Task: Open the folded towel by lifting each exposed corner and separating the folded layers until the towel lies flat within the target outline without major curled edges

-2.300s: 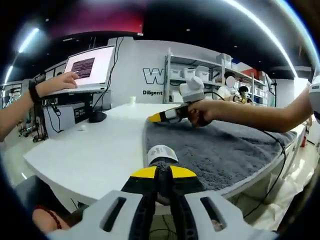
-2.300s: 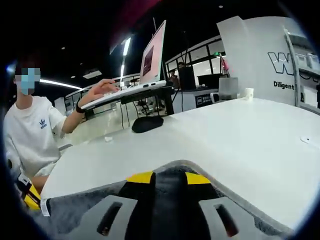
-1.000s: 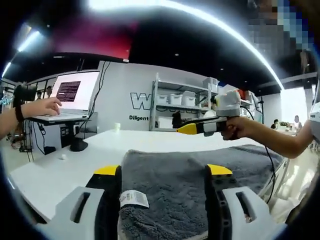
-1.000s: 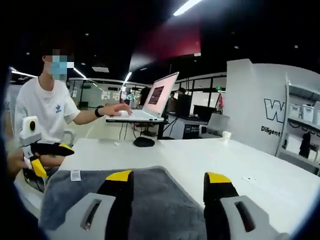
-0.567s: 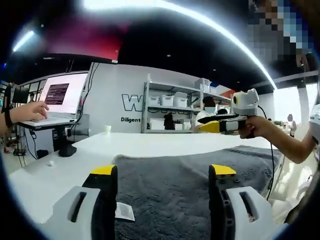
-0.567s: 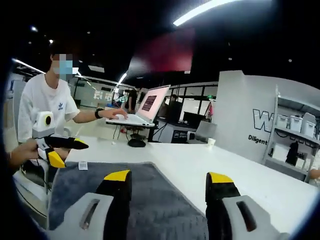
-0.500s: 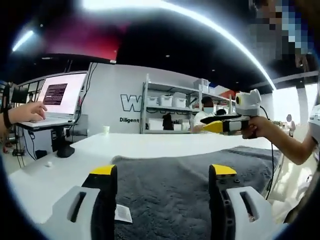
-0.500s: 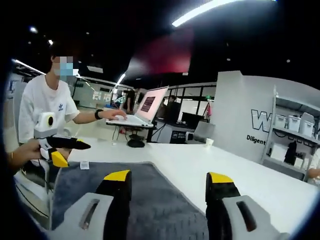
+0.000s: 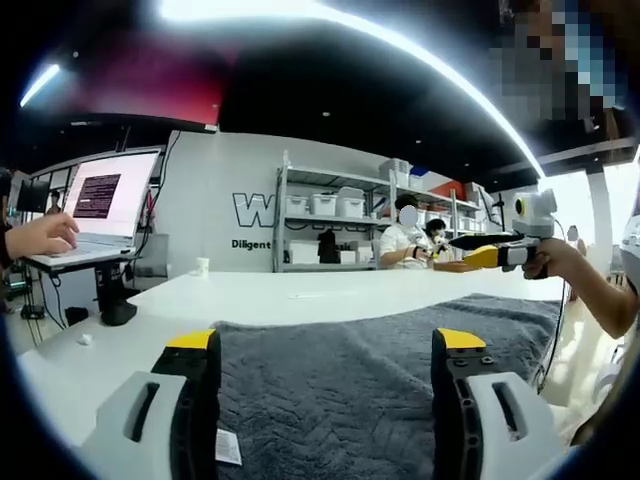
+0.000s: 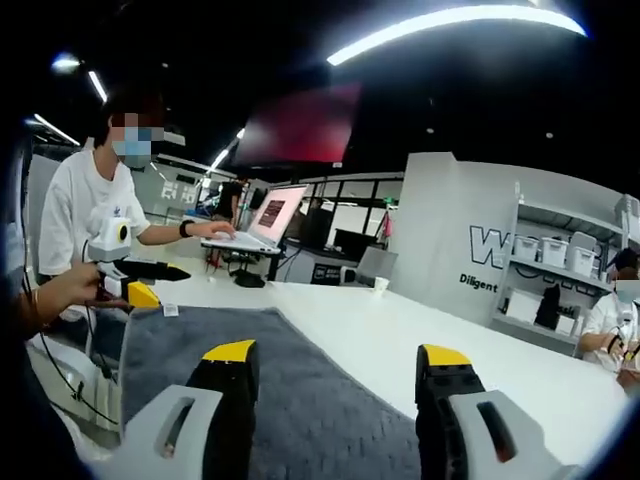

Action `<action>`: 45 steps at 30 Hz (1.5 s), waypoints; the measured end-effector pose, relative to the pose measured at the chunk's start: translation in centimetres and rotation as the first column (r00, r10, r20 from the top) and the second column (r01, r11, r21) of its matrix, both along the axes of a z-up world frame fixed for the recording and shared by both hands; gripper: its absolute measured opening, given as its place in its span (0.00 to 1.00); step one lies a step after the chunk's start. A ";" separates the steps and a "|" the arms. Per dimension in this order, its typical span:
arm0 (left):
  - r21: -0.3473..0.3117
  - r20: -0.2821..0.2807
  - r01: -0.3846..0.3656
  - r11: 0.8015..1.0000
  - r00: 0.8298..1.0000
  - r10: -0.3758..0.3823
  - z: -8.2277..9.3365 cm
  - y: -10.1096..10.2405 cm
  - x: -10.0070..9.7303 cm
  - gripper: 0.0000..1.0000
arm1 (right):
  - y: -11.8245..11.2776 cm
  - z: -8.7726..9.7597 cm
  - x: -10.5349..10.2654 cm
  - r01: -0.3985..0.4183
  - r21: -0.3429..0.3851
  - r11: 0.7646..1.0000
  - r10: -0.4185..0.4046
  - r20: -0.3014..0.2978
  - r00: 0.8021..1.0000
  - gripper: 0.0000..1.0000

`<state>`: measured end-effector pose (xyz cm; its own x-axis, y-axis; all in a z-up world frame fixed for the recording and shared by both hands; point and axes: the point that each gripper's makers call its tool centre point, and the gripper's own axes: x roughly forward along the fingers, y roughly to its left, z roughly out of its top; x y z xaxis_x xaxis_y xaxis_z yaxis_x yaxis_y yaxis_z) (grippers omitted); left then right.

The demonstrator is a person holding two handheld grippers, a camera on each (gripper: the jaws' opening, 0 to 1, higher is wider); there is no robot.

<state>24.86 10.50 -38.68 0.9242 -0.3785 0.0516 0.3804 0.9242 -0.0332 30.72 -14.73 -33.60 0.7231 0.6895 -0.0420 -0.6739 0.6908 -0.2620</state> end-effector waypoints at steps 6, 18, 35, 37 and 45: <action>0.014 -0.010 -0.002 1.000 1.000 0.002 0.1 -1.0 0.0 0.95 | -5.3 -1.5 -1.8 0.101 0.000 0.995 -0.101 -0.032 0.994 0.69; 0.021 -0.020 0.000 1.000 1.000 0.001 -0.2 -2.1 0.7 0.99 | -12.2 -3.0 -4.2 0.257 0.024 0.966 -0.254 -0.087 0.963 0.86; 0.006 -0.045 0.007 1.000 0.999 -0.006 0.2 -2.4 0.0 0.99 | -16.5 -7.1 -9.2 0.378 0.040 0.925 -0.366 -0.176 0.914 1.00; 0.009 -0.041 0.009 1.000 0.999 -0.009 0.4 -2.5 -0.1 0.99 | -17.0 -7.3 -9.6 0.394 0.050 0.918 -0.378 -0.191 0.906 1.00; 0.017 -0.037 0.026 1.000 0.999 -0.025 0.7 -3.3 0.0 0.99 | -18.1 -7.6 -10.3 0.419 0.069 0.905 -0.399 -0.201 0.895 1.00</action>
<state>24.82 7.23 -37.94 0.9155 -0.4023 0.0114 0.4024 0.9149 -0.0316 20.40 -32.84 -41.16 0.9296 0.3416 -0.1383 -0.3536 0.9326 -0.0728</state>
